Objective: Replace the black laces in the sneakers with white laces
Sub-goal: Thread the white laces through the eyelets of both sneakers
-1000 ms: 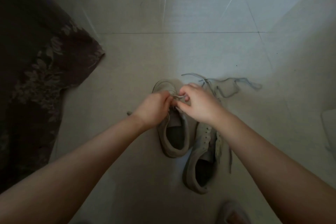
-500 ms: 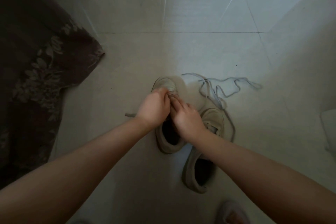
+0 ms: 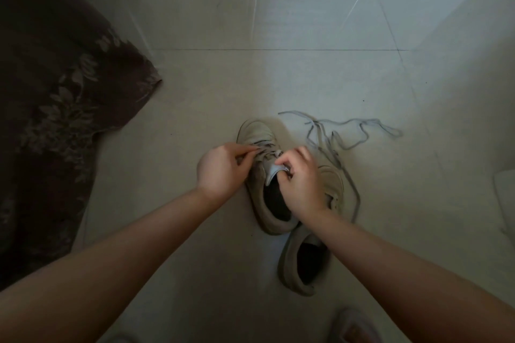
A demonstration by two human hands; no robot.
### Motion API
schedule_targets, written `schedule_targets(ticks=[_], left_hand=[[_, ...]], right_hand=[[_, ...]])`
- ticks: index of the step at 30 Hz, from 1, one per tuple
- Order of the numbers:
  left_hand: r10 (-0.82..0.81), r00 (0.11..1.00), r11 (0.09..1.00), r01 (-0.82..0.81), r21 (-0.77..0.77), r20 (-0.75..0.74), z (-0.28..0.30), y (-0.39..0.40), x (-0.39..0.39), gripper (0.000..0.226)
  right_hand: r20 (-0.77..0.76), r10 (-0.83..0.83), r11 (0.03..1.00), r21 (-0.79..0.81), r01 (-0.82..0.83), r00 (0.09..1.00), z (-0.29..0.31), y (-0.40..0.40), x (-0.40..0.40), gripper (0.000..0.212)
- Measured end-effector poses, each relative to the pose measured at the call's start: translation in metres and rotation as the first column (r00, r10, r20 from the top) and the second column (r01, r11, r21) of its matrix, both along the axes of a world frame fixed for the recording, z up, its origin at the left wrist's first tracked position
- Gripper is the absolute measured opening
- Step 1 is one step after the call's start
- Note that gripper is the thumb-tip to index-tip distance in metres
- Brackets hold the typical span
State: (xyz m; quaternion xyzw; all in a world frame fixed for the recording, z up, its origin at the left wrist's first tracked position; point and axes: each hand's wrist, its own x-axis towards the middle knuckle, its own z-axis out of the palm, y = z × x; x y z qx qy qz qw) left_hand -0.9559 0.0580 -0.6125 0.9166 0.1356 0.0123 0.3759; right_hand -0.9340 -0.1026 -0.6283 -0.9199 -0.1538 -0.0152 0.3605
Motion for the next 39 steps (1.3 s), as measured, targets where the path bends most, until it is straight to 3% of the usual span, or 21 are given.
schedule_targets(ticks=[6,15,18,21,28,31,33,36,39], left_hand=[[-0.074,0.997,0.997,0.074,0.027,0.010,-0.005,-0.002,-0.008,0.012],[-0.038,0.999,0.998,0.039,0.056,-0.024,-0.004,0.002,-0.001,0.012],[-0.004,0.995,0.998,-0.003,-0.066,-0.103,-0.008,0.005,0.001,0.014],[0.151,0.965,0.933,-0.211,-0.290,-0.216,-0.013,0.001,0.001,0.013],[0.258,0.930,0.873,-0.341,-0.348,-0.263,-0.013,-0.010,0.000,0.010],[0.302,0.905,0.821,-0.407,-0.401,-0.299,-0.017,-0.011,-0.002,0.008],[0.262,0.926,0.853,-0.353,-0.385,-0.271,-0.017,-0.011,-0.005,0.009],[0.098,0.984,0.955,-0.135,-0.265,-0.150,-0.012,-0.008,-0.005,0.012],[-0.003,0.991,0.969,-0.030,-0.246,-0.131,-0.010,-0.008,-0.003,0.014]], right_hand=[[-0.102,0.023,0.991,0.137,-0.009,0.995,-0.002,-0.009,0.004,0.018],[-0.177,0.107,0.988,0.128,-0.085,0.978,-0.001,-0.008,0.003,0.024],[-0.200,0.119,0.986,0.141,-0.092,0.972,0.002,-0.007,0.002,0.031],[-0.220,0.133,0.983,0.151,-0.101,0.966,0.002,-0.005,0.001,0.033],[-0.268,0.132,0.982,0.168,-0.089,0.954,0.003,-0.004,0.001,0.029],[-0.310,0.143,0.980,0.175,-0.091,0.940,0.008,-0.002,-0.001,0.038],[-0.329,0.159,0.976,0.195,-0.098,0.931,0.010,-0.001,-0.003,0.043],[-0.364,0.152,0.974,0.214,-0.076,0.919,0.009,-0.002,-0.003,0.040],[-0.402,0.130,0.970,0.242,-0.032,0.906,0.009,-0.004,-0.003,0.037]])
